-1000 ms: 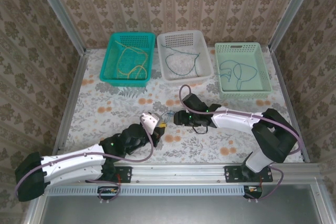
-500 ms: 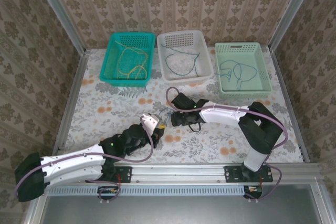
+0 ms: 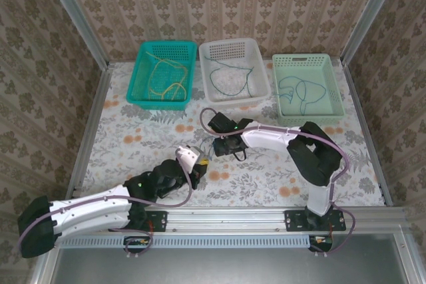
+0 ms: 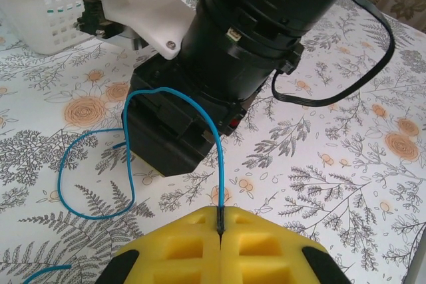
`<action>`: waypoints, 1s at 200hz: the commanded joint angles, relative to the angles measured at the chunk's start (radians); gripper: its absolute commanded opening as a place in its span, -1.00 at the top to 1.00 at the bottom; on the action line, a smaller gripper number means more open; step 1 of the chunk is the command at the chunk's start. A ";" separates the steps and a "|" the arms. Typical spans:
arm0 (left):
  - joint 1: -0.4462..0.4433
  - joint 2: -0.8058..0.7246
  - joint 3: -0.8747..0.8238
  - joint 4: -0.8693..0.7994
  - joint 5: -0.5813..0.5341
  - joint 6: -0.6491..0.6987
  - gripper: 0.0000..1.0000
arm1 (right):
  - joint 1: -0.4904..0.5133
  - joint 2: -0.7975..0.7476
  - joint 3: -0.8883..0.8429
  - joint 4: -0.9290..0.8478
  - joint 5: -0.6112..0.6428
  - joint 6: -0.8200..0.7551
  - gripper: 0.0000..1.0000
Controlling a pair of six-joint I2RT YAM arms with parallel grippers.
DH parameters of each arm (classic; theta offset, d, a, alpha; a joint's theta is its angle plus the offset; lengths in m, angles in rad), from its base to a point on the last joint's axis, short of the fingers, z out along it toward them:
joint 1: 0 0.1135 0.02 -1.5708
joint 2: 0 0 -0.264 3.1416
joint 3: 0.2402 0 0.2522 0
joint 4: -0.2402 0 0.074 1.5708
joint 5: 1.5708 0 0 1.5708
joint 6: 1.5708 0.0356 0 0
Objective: Untangle the cables
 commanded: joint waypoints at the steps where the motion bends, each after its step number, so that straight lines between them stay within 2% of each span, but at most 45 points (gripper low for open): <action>1: -0.001 -0.029 -0.011 0.006 -0.003 -0.016 0.89 | 0.003 0.037 0.037 -0.072 0.041 -0.018 0.12; 15: -0.001 -0.041 -0.007 -0.013 -0.021 -0.016 0.89 | 0.003 0.037 0.043 -0.080 0.039 -0.018 0.20; 54: 0.002 -0.060 0.084 -0.156 -0.131 0.011 0.88 | -0.001 -0.025 0.023 -0.063 0.032 -0.006 0.07; 72: 0.006 -0.055 0.140 -0.236 -0.222 -0.003 0.90 | -0.013 -0.058 0.016 -0.063 0.019 0.016 -0.15; 88: 0.019 -0.058 0.165 -0.266 -0.267 -0.007 0.90 | -0.030 -0.109 -0.015 -0.063 0.006 0.043 -0.26; 105: 0.036 -0.052 0.171 -0.277 -0.271 -0.010 0.89 | -0.044 -0.183 -0.060 -0.016 0.018 0.054 -0.29; 129: 0.062 -0.029 0.160 -0.253 -0.236 -0.020 0.89 | -0.065 -0.252 -0.081 -0.050 0.059 0.009 -0.30; 160: 0.076 0.000 0.161 -0.231 -0.201 -0.016 0.89 | -0.133 -0.255 -0.084 -0.168 0.148 -0.087 -0.31; 200: 0.086 0.014 0.157 -0.219 -0.174 -0.021 0.88 | -0.205 -0.253 -0.129 -0.160 0.139 -0.200 -0.32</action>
